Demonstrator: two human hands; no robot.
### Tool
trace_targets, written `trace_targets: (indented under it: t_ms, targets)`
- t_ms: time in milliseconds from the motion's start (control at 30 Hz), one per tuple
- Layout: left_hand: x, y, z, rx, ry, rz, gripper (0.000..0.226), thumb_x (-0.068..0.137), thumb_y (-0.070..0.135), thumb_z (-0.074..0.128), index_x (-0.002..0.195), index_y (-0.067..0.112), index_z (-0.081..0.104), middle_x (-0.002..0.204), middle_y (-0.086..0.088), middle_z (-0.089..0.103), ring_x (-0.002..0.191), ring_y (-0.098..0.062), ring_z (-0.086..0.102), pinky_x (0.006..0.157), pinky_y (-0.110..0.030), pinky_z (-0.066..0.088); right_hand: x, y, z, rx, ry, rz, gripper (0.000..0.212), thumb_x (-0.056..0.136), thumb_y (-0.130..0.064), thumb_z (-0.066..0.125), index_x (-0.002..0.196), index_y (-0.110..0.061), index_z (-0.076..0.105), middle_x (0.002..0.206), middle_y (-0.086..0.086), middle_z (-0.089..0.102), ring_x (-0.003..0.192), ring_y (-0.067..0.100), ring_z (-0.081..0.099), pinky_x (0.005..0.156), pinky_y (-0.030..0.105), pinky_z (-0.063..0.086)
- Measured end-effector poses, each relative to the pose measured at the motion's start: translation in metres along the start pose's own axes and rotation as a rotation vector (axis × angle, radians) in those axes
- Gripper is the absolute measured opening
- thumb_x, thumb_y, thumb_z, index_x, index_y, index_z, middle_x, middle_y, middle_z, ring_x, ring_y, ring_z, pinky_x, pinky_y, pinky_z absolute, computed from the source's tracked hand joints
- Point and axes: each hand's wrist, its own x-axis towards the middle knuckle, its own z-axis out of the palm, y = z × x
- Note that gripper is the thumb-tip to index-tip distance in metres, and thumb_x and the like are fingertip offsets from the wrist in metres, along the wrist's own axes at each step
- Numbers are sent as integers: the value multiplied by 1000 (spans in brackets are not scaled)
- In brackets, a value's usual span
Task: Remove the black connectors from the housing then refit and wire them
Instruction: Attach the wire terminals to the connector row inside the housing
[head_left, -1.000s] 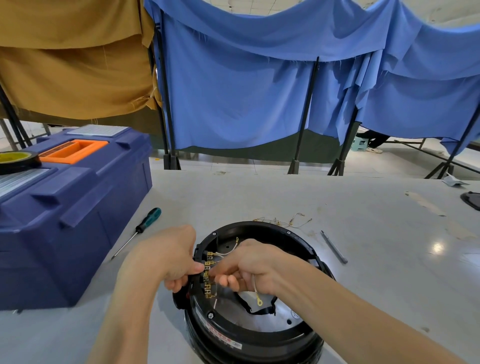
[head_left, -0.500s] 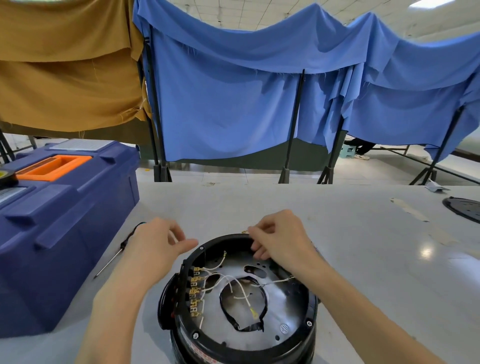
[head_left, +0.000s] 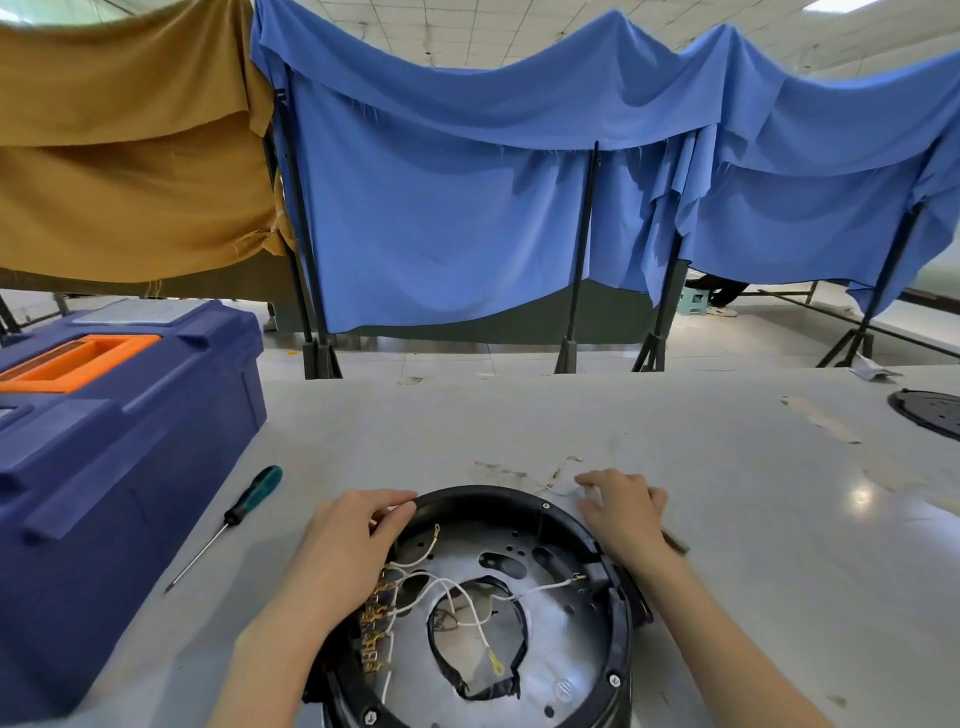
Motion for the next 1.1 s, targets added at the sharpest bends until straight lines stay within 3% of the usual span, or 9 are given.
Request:
trace_targets:
  t_ms: [167,267,400,533,600,700,800,967,1100]
  targets:
    - [1,-1,1,22,12,23,25,96,34,54,117,35,68,108,12,70,99,-9,61,86,-25,45,-1,-6,-1,2,134,3,10,87,-19,60,86,-24,69,97,-10,66,112,19,43,70,28,5]
    - [1,-2,3,22,11,24,25,97,34,53,118,35,67,108,12,70,99,-10,60,86,-25,46,-2,-5,-3,123,78,44,16,88,-18,63,77,-30,62,99,-3,64,112,24,41,71,30,11]
    - [2,-3,3,19,5,22,26,96,35,53,118,35,67,107,13,69,96,-7,59,83,-22,42,-4,-11,-17,326,107,52,24,89,-12,64,73,-30,59,101,5,62,112,28,41,76,-3,9]
    - [1,1,3,-32,47,8,26,93,33,59,118,33,67,100,16,70,93,-2,60,83,-23,43,-10,-29,-46,470,122,-52,31,83,-5,70,64,-28,60,84,-1,65,100,24,54,88,31,31]
    - [1,5,3,-99,110,16,33,90,32,63,123,30,64,91,20,67,91,2,60,85,-26,45,-15,-40,-62,572,103,-112,28,81,-4,72,64,-25,64,79,-2,67,89,18,61,81,25,42]
    - [1,14,-1,-250,161,32,53,88,30,67,137,34,47,108,17,61,100,1,57,85,-23,45,-23,-55,-86,704,12,-182,23,79,-3,73,64,-20,69,64,-4,69,68,4,64,69,15,44]
    - [0,22,-6,-388,153,37,64,86,26,69,142,36,38,119,19,55,105,0,57,80,-15,43,-31,-64,-102,779,-148,-234,22,78,-3,73,62,-17,71,61,1,70,66,7,63,78,28,48]
    - [-5,32,-14,-576,137,35,16,89,6,64,102,8,71,77,-2,75,68,-15,71,56,-19,53,-37,-71,-113,879,-251,-246,19,78,4,70,63,-8,71,64,10,69,66,16,59,77,35,46]
    - [-7,39,-19,-666,100,48,12,88,1,63,89,10,71,72,-9,74,58,-20,70,48,-18,50,-36,-71,-113,946,-202,-219,14,83,5,67,72,-4,71,67,13,68,67,20,59,66,30,47]
